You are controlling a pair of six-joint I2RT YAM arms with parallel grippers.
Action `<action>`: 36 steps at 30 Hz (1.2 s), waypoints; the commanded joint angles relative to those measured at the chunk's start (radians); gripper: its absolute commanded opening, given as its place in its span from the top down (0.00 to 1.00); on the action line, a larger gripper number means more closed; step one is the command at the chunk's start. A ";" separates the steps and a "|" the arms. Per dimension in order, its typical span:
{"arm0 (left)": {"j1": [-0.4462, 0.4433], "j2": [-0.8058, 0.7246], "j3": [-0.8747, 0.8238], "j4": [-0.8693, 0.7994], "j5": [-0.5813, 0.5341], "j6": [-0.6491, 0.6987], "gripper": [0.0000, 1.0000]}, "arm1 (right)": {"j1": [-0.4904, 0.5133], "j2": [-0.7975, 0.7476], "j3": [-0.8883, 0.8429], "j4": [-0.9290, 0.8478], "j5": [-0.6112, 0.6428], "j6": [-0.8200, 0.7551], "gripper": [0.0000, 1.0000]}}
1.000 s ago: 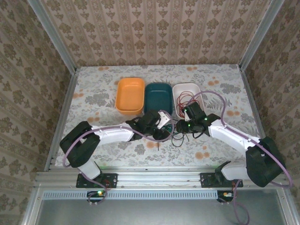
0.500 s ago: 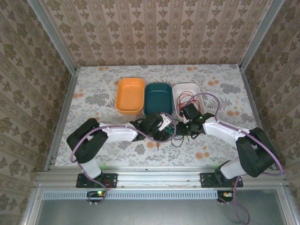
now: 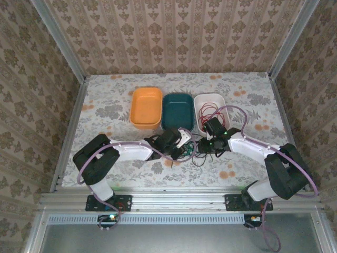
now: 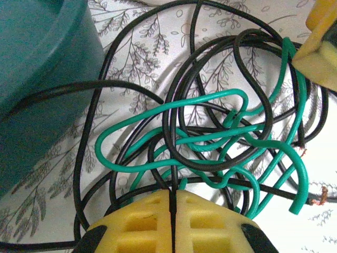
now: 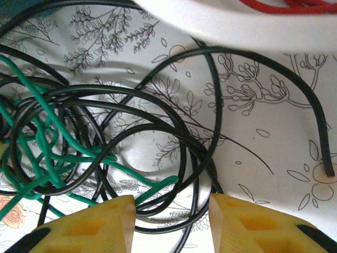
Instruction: Untangle the cables
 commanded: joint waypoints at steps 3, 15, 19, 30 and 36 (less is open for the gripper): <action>0.009 -0.054 -0.053 -0.083 0.001 -0.023 1.00 | 0.004 -0.028 -0.031 -0.050 0.040 -0.024 0.57; 0.063 -0.128 -0.105 -0.104 -0.035 -0.053 1.00 | 0.020 -0.141 -0.081 -0.055 0.103 -0.003 0.56; 0.064 -0.131 -0.100 -0.107 -0.025 -0.037 1.00 | 0.050 -0.125 -0.073 -0.071 0.116 -0.019 0.57; 0.059 -0.139 -0.078 -0.118 -0.023 -0.013 1.00 | 0.168 0.062 -0.019 -0.056 0.067 -0.030 0.61; 0.057 -0.151 -0.085 -0.107 -0.027 -0.021 1.00 | 0.190 0.119 -0.036 -0.067 0.143 0.034 0.77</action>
